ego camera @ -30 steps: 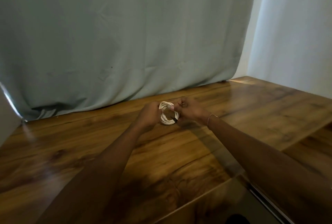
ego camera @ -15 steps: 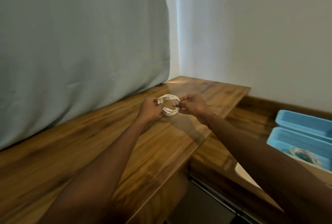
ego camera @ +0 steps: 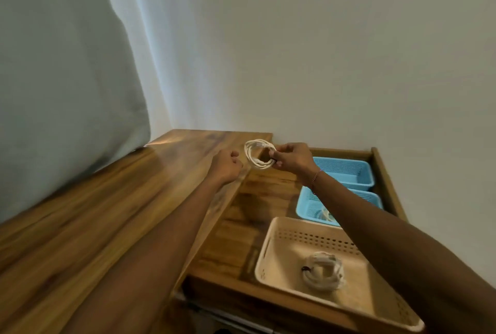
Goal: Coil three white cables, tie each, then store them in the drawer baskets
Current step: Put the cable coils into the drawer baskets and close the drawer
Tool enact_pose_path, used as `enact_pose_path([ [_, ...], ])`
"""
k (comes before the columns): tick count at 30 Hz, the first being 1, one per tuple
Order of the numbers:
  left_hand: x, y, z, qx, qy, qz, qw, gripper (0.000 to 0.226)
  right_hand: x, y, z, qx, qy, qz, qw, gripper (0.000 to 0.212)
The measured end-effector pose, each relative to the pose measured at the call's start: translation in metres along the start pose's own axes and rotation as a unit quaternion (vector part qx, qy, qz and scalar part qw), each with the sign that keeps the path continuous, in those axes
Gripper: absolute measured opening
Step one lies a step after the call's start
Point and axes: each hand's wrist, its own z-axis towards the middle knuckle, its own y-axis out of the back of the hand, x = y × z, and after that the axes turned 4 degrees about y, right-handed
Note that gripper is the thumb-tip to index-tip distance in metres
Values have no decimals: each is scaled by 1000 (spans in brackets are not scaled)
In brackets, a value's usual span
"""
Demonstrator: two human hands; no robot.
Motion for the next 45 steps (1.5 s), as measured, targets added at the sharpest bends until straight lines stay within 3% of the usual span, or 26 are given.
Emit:
enact_pose_path([
  [12, -57, -152, 52, 92, -19, 15, 995, 26, -31, 134, 34, -135, -19, -29, 990, 23],
  [14, -60, -176, 57, 115, -21, 37, 992, 12, -44, 150, 43, -142, -27, -32, 989, 26],
  [20, -53, -221, 81, 118, 31, 24, 992, 36, -85, 170, 76, -147, -67, -67, 985, 25],
  [23, -49, -235, 95, 123, 46, 23, 991, 39, -97, 168, 85, -167, -85, -99, 977, 20],
  [28, -43, -244, 115, 141, 62, 32, 987, 25, -110, 172, 104, -162, -118, -164, 966, 17],
  [33, -39, -251, 127, 134, 94, 30, 986, 6, -119, 181, 114, -138, -143, -241, 950, 25],
  [40, -43, -252, 123, 130, 115, 4, 985, 4, -132, 188, 122, -104, -182, -321, 924, 31],
  [45, -42, -253, 122, 120, 119, -18, 986, 5, -130, 186, 122, -96, -197, -436, 873, 40],
])
